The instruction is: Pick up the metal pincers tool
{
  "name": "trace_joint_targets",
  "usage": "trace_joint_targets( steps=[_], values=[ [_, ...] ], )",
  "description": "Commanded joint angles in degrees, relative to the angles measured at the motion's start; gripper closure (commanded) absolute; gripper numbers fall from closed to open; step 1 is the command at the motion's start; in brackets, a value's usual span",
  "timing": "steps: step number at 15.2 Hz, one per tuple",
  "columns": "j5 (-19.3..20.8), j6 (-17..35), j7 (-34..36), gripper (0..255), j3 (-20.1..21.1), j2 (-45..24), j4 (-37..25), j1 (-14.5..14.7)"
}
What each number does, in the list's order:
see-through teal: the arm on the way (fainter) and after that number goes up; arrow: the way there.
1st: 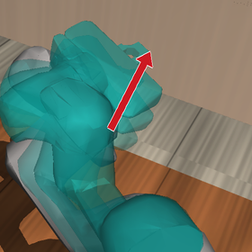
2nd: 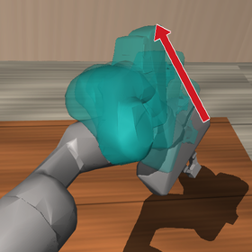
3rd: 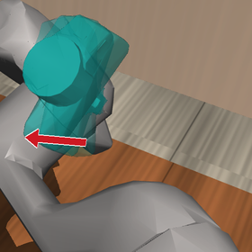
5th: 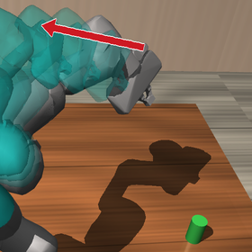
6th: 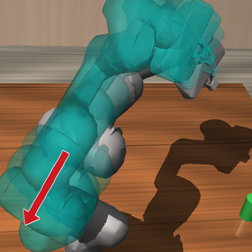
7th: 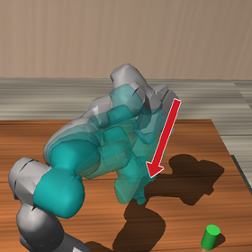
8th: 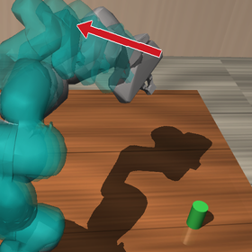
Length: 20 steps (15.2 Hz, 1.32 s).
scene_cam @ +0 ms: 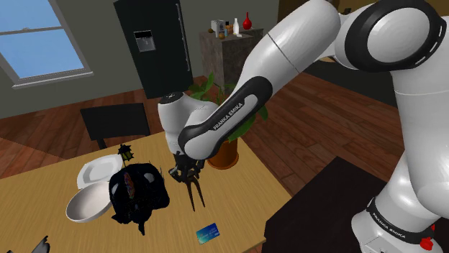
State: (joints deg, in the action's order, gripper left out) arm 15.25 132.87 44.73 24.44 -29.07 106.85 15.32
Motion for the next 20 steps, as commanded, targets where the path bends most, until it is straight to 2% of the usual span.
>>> trace_joint_targets(
  steps=[1,6,20],
  values=[
    [0.01,0.02,0.00,255,-0.01,-0.02,0.05,-0.01],
    [0.08,-0.10,0.06,255,-0.06,-0.28,-0.32,0.12],
    [-3.56,-8.25,-2.18,255,2.10,6.02,-2.68,-1.40]
  ],
)
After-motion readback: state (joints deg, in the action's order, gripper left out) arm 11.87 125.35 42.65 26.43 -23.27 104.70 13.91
